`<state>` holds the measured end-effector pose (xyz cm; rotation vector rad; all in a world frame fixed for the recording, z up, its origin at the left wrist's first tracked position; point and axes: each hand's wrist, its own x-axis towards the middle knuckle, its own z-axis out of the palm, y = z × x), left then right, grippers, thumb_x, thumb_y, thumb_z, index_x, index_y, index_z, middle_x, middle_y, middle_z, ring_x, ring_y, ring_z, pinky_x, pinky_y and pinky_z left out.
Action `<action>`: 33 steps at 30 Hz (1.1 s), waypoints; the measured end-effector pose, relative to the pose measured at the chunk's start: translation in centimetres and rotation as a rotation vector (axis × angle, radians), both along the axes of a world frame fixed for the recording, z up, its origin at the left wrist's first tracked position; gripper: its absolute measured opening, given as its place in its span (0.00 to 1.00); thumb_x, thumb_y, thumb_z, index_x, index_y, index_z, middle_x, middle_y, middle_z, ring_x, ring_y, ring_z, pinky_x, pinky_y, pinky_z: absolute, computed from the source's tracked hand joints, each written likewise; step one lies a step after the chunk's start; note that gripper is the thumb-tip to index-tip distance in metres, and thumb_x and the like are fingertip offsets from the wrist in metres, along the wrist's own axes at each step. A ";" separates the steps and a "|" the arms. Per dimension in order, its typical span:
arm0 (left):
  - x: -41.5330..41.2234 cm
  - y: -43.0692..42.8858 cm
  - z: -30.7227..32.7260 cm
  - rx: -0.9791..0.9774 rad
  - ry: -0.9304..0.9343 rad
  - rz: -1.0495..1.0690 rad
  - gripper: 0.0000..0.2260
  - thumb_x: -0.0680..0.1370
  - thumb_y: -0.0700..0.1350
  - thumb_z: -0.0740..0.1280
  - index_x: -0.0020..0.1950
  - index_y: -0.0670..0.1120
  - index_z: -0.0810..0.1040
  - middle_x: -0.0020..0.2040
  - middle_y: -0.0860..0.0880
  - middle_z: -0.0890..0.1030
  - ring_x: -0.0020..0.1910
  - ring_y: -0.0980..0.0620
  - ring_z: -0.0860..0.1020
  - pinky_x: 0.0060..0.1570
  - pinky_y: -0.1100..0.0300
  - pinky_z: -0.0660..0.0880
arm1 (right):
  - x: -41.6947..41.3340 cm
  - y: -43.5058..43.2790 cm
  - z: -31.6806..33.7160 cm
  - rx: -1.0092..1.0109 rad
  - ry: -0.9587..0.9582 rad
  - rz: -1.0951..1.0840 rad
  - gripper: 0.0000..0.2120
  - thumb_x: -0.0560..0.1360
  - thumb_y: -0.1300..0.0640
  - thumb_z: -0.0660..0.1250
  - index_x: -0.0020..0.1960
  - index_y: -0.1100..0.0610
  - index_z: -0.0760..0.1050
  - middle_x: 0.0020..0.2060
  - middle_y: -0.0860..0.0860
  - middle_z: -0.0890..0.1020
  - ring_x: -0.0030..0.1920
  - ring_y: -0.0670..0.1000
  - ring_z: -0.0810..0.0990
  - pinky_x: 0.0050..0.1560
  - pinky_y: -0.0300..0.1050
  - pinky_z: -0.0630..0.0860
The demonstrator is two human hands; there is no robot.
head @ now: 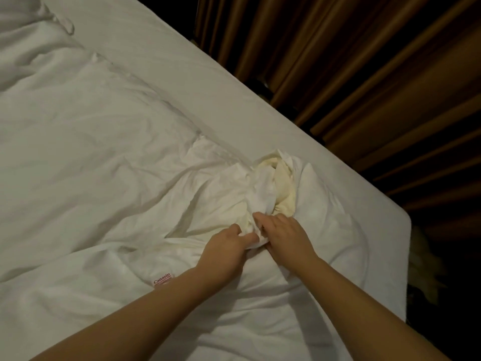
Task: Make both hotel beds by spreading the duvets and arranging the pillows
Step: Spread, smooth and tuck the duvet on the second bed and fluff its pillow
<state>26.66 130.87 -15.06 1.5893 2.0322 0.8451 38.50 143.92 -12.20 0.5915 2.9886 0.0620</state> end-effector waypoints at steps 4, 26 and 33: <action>1.6 -1.1 0.7 0.034 0.058 -0.083 0.14 0.73 0.54 0.59 0.48 0.55 0.83 0.31 0.48 0.72 0.24 0.50 0.72 0.23 0.64 0.66 | -0.5 -1.2 2.0 0.035 -0.248 -0.056 0.31 0.76 0.53 0.64 0.76 0.46 0.57 0.44 0.50 0.78 0.46 0.53 0.77 0.46 0.47 0.67; -0.8 1.5 3.2 -0.081 0.093 0.037 0.18 0.79 0.56 0.57 0.61 0.49 0.77 0.67 0.50 0.68 0.61 0.48 0.69 0.56 0.54 0.67 | -0.3 -1.1 8.0 0.204 -0.414 0.271 0.06 0.65 0.53 0.73 0.40 0.50 0.78 0.31 0.46 0.81 0.37 0.49 0.76 0.53 0.47 0.75; -2.9 5.0 0.9 -0.474 -0.039 0.072 0.28 0.78 0.66 0.47 0.60 0.49 0.77 0.60 0.48 0.72 0.59 0.47 0.72 0.57 0.49 0.66 | 0.2 1.2 12.2 0.294 -0.385 0.295 0.11 0.70 0.45 0.61 0.36 0.51 0.75 0.27 0.46 0.77 0.32 0.48 0.72 0.43 0.43 0.74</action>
